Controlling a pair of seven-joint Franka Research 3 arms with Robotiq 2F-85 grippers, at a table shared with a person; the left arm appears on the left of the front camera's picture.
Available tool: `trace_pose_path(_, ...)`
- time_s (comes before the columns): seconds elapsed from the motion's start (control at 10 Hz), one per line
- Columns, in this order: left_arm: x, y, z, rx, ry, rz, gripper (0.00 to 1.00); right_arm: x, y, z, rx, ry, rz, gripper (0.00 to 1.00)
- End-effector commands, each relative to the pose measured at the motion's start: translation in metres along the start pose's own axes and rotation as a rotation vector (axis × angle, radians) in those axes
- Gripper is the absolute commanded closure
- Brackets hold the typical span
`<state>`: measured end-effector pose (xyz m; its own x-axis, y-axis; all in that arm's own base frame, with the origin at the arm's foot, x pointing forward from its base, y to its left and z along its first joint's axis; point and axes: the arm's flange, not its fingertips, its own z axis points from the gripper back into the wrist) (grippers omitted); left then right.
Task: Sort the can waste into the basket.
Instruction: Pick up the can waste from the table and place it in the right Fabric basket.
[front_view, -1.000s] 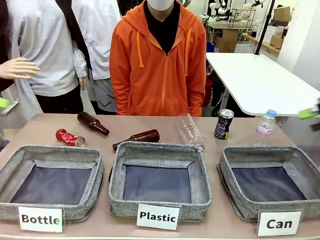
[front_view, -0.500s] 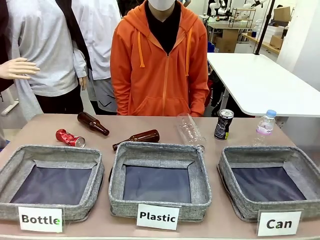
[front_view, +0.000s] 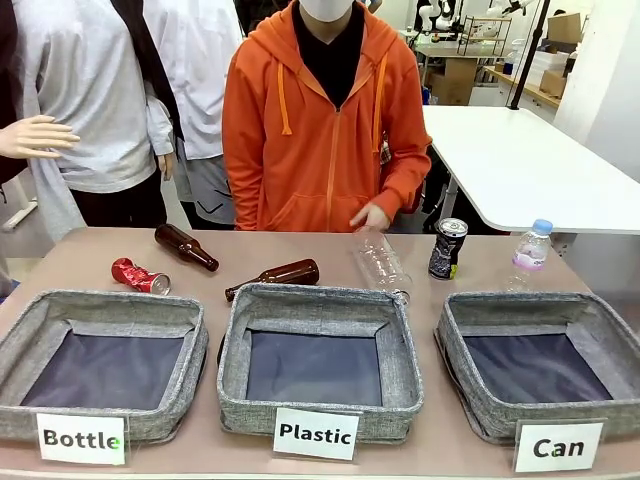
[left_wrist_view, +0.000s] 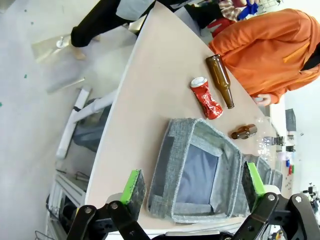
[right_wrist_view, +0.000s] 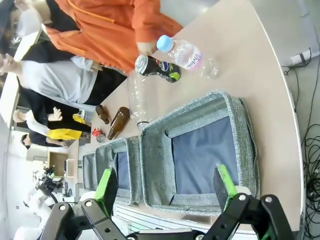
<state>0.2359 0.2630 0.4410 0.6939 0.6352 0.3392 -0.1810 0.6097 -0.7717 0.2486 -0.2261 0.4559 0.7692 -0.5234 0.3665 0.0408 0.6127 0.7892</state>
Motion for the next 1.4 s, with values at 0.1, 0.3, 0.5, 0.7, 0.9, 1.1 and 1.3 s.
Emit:
trace_pose_path(0.1,-0.007,-0.034,-0.013,0.071,0.026,-0.173,0.00,0.002,-0.003,0.005,0.021,-0.013,0.020,0.00)
trace_pose_path(0.3,-0.004,-0.094,-0.051,0.158,0.168,-0.426,0.00,0.002,-0.003,0.005,0.021,-0.013,0.020,0.00)
trace_pose_path(0.5,-0.005,-0.150,-0.107,0.256,0.257,-0.644,0.00,0.002,-0.003,0.005,0.021,-0.013,0.020,0.00)
trace_pose_path(0.7,-0.009,-0.182,-0.160,0.325,0.298,-0.757,0.00,0.002,-0.003,0.005,0.021,-0.013,0.020,0.00)
trace_pose_path(0.9,-0.023,-0.200,-0.212,0.422,0.310,-0.891,0.00,0.002,-0.003,0.005,0.021,-0.013,0.020,0.00)
trace_pose_path(1.1,-0.032,-0.213,-0.257,0.460,0.428,-0.999,0.00,0.002,-0.003,0.005,0.021,-0.013,0.020,0.00)
trace_pose_path(1.3,-0.035,-0.217,-0.277,0.498,0.452,-0.926,0.00,0.002,-0.003,0.005,0.021,-0.013,0.020,0.00)
